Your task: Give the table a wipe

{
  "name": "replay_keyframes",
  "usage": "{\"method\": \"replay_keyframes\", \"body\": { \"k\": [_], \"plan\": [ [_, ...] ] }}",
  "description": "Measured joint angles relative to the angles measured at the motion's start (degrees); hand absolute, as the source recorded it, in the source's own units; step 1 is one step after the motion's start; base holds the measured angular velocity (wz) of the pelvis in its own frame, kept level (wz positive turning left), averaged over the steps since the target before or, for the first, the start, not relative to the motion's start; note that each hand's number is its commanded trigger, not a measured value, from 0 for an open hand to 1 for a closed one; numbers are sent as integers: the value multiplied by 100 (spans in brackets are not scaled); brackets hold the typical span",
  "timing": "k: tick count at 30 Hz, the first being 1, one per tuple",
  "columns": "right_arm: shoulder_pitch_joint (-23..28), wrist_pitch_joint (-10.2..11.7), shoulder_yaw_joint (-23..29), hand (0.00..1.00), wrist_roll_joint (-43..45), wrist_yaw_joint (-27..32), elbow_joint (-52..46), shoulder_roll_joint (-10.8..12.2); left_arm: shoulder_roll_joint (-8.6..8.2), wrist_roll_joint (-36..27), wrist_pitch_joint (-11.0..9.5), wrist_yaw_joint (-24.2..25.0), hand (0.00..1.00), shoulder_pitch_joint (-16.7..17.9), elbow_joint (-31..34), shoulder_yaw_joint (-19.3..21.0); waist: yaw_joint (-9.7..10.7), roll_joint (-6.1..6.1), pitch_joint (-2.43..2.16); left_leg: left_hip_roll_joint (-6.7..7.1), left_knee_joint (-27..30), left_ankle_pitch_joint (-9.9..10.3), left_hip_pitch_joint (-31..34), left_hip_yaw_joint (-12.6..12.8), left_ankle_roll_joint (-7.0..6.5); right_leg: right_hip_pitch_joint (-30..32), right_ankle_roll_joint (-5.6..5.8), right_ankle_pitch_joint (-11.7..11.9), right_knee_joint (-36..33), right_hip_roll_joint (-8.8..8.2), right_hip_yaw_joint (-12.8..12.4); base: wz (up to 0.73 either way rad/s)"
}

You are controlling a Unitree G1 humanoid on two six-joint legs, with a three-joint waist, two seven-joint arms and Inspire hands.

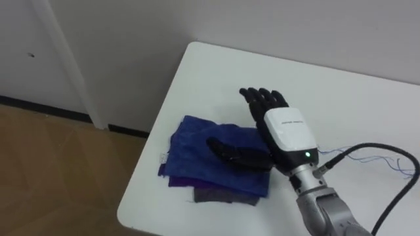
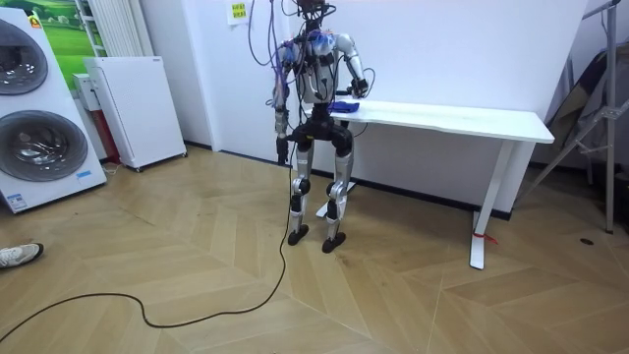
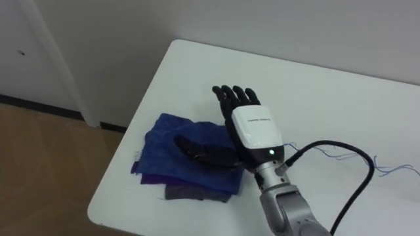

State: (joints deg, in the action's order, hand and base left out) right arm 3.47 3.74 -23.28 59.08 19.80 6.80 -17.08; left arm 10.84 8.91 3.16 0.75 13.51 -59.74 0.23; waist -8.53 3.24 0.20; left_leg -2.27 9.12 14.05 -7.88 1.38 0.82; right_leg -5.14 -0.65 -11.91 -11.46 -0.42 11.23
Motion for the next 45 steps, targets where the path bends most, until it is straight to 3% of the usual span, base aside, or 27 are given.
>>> {"method": "replay_keyframes", "body": {
  "k": [15, 19, 33, 34, 36, 45],
  "plan": [
    [238, 97, -231, 0, 420, 1, 243, 13, 9, 207, -27, -19, 0, 64, -6, -185, -7, -41, -10, 8, 32, 0, 21, -13, 0, -71, 7, 39, 94, -6, 64, 1],
    [242, 259, -269, 0, 419, -2, 373, 79, 8, 205, -101, -25, 0, 53, -51, -221, -7, -40, -11, 8, 41, 0, 30, -12, 0, -75, 7, 40, 92, -12, 94, 3],
    [283, 291, -260, 0, 358, 20, 1120, 254, 3, 196, -104, -14, 0, 0, -156, -220, -48, -47, -20, 14, 52, -1, -37, -18, -1, -213, 17, 51, 171, -21, 154, 1],
    [280, 300, -260, 44, 358, 32, 1182, 262, 2, 196, -104, -10, 0, -20, -195, -223, -50, -47, -21, 16, 52, -1, -66, -14, -1, -246, 17, 51, 176, -21, 154, 3],
    [265, 309, -260, 100, 358, 70, 1253, 278, 2, 196, -107, -11, 0, -31, -213, -227, -55, -45, -22, 16, 53, -1, -81, -11, -1, -260, 17, 51, 178, -22, 154, 0],
    [125, 302, -81, 100, 410, 464, 1230, 270, 3, 308, -100, -9, 0, -24, -214, -322, -11, -24, -30, 46, 83, -3, -60, -14, -5, -303, 29, 46, 213, -57, 200, 4]
  ]
}}
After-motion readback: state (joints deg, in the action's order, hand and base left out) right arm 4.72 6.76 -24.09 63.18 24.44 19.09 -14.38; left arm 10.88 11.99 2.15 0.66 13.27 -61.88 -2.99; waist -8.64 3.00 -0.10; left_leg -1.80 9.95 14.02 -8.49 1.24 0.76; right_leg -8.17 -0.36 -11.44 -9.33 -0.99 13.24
